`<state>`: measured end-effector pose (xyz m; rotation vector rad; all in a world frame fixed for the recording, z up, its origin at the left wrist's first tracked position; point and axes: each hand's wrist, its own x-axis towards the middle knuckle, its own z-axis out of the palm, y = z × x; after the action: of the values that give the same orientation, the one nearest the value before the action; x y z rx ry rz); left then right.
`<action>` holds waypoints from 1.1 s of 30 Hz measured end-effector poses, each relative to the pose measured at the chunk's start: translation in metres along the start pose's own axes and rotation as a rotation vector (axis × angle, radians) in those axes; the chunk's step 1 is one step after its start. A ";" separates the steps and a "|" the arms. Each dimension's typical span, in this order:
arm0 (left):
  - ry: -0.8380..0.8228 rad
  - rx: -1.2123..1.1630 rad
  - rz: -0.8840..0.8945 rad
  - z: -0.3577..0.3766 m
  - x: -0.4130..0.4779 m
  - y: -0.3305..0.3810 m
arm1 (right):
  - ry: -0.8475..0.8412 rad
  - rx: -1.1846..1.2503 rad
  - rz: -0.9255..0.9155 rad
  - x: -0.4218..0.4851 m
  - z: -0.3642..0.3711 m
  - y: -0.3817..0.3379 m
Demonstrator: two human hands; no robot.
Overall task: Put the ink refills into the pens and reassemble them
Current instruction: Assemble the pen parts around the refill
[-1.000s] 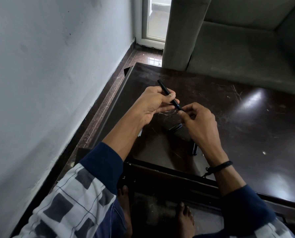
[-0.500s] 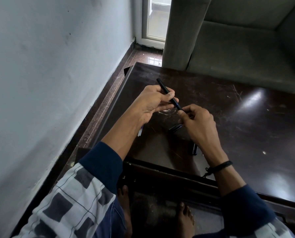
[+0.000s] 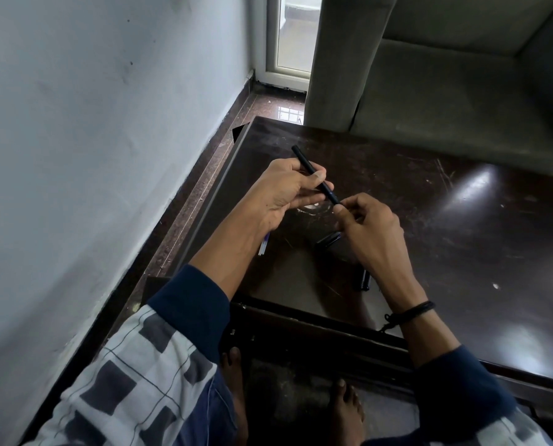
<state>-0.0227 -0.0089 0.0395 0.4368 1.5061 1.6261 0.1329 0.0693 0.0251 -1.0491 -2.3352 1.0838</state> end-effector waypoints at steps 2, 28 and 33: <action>-0.001 -0.001 0.002 0.000 0.000 0.000 | 0.014 0.006 -0.001 0.000 0.000 0.000; -0.018 0.008 0.009 -0.001 0.001 0.000 | 0.019 -0.020 -0.022 0.000 0.000 0.000; -0.026 0.008 0.007 -0.001 0.001 -0.001 | 0.052 0.007 -0.024 -0.001 0.000 0.001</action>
<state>-0.0234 -0.0090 0.0386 0.4669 1.4938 1.6143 0.1338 0.0690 0.0247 -1.0319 -2.2955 1.0425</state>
